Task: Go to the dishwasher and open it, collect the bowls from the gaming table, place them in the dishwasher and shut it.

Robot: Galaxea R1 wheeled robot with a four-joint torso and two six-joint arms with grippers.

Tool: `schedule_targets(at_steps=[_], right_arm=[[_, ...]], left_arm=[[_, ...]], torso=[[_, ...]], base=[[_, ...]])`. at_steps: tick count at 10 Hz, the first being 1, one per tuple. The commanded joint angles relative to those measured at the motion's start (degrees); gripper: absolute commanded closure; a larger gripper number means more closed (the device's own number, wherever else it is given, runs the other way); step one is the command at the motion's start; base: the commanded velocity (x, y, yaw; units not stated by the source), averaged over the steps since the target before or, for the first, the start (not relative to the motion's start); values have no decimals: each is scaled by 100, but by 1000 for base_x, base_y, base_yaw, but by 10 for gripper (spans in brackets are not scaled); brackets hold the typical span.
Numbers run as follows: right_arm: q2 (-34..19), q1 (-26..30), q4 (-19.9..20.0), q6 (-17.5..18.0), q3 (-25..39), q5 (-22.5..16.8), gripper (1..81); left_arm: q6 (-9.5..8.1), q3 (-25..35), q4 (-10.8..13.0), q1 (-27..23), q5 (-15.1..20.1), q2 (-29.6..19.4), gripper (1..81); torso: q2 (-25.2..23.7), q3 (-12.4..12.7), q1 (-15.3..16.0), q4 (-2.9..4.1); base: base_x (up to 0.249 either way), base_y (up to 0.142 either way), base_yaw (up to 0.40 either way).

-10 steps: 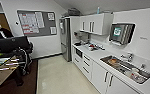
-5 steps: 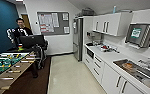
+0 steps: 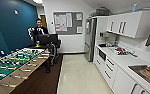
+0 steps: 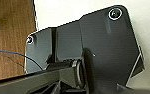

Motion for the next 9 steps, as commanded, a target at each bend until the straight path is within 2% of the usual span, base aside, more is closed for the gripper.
schedule_targets(at_steps=[1,9], right_arm=[[-71,236,-98,-29,76,-263,10],[26,280,-178,-29,41,-289,10]], left_arm=[[17,-5,47,-222,253,-31,10],[17,-23,56,-266,271,13,10]], torso=[[0,0,0,0],[0,0,0,0]], base=[[0,0,364],[0,0,364]])
